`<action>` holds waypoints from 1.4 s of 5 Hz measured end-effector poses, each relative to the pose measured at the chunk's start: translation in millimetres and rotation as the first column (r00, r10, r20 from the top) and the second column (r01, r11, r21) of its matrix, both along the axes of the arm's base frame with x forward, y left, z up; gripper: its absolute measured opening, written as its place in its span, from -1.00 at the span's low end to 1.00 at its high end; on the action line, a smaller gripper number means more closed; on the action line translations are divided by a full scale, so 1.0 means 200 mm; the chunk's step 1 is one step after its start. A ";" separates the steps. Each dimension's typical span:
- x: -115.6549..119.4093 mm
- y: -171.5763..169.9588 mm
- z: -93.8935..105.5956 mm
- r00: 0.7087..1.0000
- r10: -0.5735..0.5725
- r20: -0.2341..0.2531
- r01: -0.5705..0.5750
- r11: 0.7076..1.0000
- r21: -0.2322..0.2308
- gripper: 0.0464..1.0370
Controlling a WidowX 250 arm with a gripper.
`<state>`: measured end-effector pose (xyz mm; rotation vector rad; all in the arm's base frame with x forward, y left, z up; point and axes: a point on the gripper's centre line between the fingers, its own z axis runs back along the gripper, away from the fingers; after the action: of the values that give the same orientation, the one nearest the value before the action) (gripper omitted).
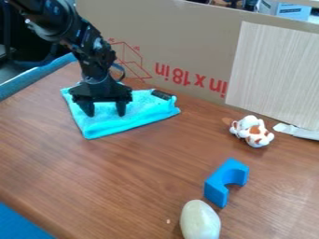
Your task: Move the cloth from bottom to the top of the table
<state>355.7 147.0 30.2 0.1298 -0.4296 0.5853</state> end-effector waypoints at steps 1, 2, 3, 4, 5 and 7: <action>-0.11 -0.04 0.00 0.999 -0.042 -0.005 0.042 0.999 -0.005 0.92; -0.27 -0.10 0.00 0.995 -0.100 -0.006 0.100 0.995 -0.005 0.92; -0.40 -0.13 0.00 0.988 -0.152 0.003 0.152 0.988 0.008 0.92; -0.53 -0.17 0.00 0.978 -0.208 0.010 0.208 0.978 0.023 0.92; -0.61 -0.20 0.00 0.968 -0.249 0.006 0.249 0.968 0.026 0.92; -0.49 -0.17 0.00 0.982 -0.188 0.012 0.187 0.981 0.046 0.93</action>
<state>257.4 113.0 29.7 0.1265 -0.4650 0.3918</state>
